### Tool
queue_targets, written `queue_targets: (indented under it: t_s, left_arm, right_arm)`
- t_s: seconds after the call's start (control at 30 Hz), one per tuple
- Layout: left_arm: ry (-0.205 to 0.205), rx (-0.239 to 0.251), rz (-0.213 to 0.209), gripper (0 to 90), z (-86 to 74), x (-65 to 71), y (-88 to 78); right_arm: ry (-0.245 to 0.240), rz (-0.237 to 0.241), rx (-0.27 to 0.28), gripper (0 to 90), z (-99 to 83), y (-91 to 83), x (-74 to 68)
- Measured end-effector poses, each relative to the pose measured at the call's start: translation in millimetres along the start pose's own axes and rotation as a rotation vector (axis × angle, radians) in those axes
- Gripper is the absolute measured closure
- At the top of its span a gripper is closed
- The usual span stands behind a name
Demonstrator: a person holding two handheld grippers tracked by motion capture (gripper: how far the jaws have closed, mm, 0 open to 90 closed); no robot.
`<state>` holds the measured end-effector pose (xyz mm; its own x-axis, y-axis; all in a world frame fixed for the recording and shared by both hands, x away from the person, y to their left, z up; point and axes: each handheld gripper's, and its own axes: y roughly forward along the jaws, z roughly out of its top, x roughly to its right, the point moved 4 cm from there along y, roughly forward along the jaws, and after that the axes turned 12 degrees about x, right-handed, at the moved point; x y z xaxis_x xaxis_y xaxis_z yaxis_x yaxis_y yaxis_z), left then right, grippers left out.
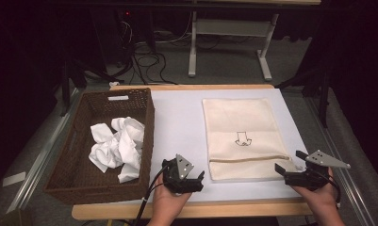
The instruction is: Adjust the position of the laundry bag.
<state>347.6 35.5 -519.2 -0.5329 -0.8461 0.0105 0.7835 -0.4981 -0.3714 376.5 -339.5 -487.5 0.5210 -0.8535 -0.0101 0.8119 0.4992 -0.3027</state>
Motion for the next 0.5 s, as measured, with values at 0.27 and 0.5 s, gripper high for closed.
queue_targets:
  t_s: [0.27, 0.5]
  left_arm:
    - [-0.028, 0.051, -0.025, 7.9, 12.7, 4.4, -1.7]
    - [-0.050, 0.070, -0.023, 8.6, 15.5, 3.4, -3.2]
  right_arm:
    - [-0.011, -0.023, 0.045, 0.4, 3.2, -5.3, -2.6]
    - [-0.002, -0.026, 0.063, 0.4, 3.4, -8.0, 0.4]
